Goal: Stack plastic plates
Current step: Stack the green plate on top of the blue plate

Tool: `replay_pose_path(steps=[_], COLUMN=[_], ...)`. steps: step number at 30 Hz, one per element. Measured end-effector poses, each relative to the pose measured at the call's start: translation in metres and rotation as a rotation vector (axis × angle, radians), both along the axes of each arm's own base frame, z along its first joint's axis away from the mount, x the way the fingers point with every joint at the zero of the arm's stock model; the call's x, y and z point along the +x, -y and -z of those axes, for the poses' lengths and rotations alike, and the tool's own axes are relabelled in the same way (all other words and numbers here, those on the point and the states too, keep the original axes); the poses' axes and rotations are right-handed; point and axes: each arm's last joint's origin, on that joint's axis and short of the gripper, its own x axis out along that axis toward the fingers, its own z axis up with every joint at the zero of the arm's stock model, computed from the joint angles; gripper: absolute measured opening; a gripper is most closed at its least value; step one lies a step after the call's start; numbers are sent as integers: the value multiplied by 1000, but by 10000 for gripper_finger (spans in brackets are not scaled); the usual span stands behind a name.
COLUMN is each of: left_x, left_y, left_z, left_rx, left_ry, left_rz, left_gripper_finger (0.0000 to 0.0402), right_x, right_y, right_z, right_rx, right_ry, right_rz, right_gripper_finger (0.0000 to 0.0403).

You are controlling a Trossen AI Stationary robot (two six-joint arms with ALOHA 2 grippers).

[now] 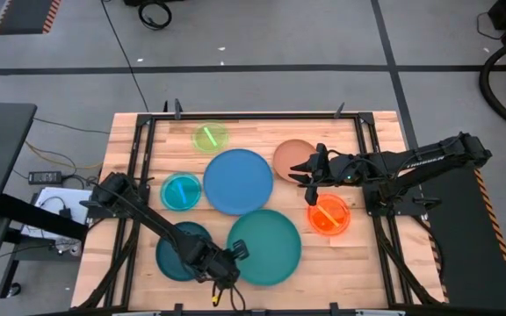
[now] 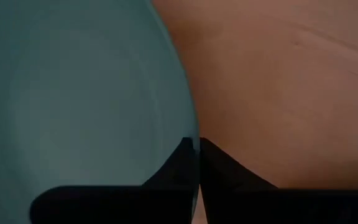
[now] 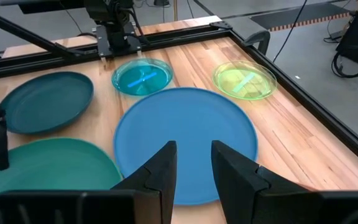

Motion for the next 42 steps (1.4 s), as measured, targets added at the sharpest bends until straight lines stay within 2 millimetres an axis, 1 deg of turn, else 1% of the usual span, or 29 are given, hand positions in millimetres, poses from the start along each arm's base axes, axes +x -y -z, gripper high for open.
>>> replay_pose_path(steps=[5,8,12,15,18,22,26,28,32,35,39,42], left_x=[2,2,3,5,7,3,-4,-9,-21,-28,-29,-31], left_y=[-8,-21,-45,-64,-80,-101,-119,-125,-138,-150,-159,-160], left_z=[-23,-31,-36,-35,-30,-14,-4,-3,-16,-19,-12,-1], left_rx=[83,108,109,126,143,175,185,164,64,-56,-122,-120], left_ry=[37,13,-45,-95,-126,-189,-219,-211,-147,-114,-34,-39], left_rz=[-57,-148,-305,-397,-450,-519,-580,-598,-644,-705,-720,-707], left_gripper_finger=[14,14,14,14,14,14,14,14,14,17,41,44], right_x=[0,0,1,1,1,1,0,0,0,1,1,1], right_y=[0,0,0,0,0,-3,-6,-6,-6,-7,-6,-7], right_z=[0,-1,-1,-1,-2,-1,-1,-1,-2,-3,-3,-4], right_rx=[-1,0,1,0,-3,-4,-6,-10,-10,-9,-10,-8], right_ry=[1,8,14,18,19,15,12,12,18,31,37,40], right_rz=[2,3,2,0,-5,-19,-33,-37,-34,-35,-32,-32], right_gripper_finger=[110,110,110,110,110,110,110,110,110,110,110,110])
